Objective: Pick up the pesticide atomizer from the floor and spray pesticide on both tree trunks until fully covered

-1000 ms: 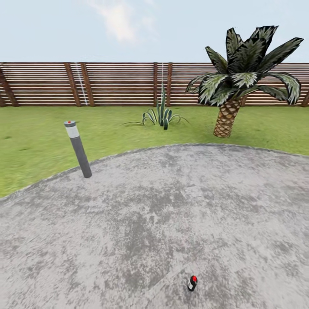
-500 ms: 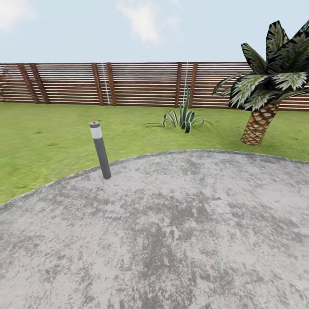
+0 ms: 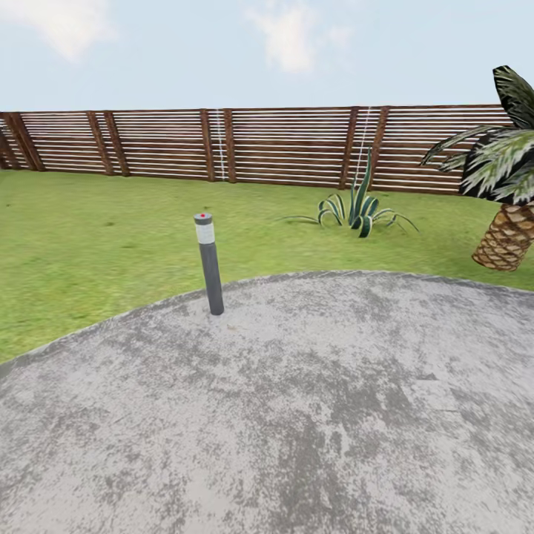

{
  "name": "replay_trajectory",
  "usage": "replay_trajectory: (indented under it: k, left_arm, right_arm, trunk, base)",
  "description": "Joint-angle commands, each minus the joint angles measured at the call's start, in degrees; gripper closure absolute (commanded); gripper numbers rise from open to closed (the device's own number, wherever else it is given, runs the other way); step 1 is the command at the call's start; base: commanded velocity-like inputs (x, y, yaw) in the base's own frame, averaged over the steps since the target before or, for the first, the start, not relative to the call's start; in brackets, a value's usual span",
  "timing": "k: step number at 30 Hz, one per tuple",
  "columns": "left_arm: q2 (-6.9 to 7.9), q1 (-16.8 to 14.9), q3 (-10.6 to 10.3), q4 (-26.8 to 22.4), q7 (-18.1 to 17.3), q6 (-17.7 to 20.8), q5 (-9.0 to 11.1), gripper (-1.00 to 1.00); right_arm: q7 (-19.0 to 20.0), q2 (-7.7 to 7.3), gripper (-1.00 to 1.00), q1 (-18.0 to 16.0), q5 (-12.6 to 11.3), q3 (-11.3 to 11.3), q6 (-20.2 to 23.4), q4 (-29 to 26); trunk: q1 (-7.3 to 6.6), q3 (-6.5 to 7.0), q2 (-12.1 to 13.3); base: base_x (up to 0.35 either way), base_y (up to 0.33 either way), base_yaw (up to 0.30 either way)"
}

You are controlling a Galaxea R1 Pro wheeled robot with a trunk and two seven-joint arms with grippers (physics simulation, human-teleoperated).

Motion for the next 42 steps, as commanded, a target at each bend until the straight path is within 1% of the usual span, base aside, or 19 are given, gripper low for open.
replay_trajectory:
  k: [1, 32, 36, 42]
  left_arm:
    - [-0.01, -0.04, 0.02, 0.06, -0.04, -0.18, 0.37, -1.0]
    - [-0.01, -0.04, 0.02, 0.06, -0.04, -0.18, 0.38, -1.0]
    - [-0.01, -0.04, 0.02, 0.06, -0.04, -0.18, 0.38, -1.0]
    - [-0.01, -0.04, 0.02, 0.06, -0.04, -0.18, 0.41, -1.0]
  right_arm:
    - [0.02, 0.0, -1.0, -0.01, -0.12, -0.04, -0.18, 0.01]
    - [0.01, 0.0, -1.0, 0.02, -0.12, -0.13, -0.18, 0.1]
    - [0.01, 0.0, -1.0, -0.01, -0.12, -0.13, -0.18, 0.1]
    - [0.01, -0.01, -1.0, -0.01, -0.12, -0.13, -0.18, 0.1]
  trunk:
    - [0.02, -0.05, -0.02]
    - [0.02, -0.05, -0.02]
    - [0.02, -0.02, -0.02]
    - [0.02, 0.1, -0.02]
  base:
    - [0.335, 0.131, 0.104]
    - [0.335, 0.095, 0.004]
    - [0.335, 0.01, -0.118]
    - [0.335, 0.001, -0.236]
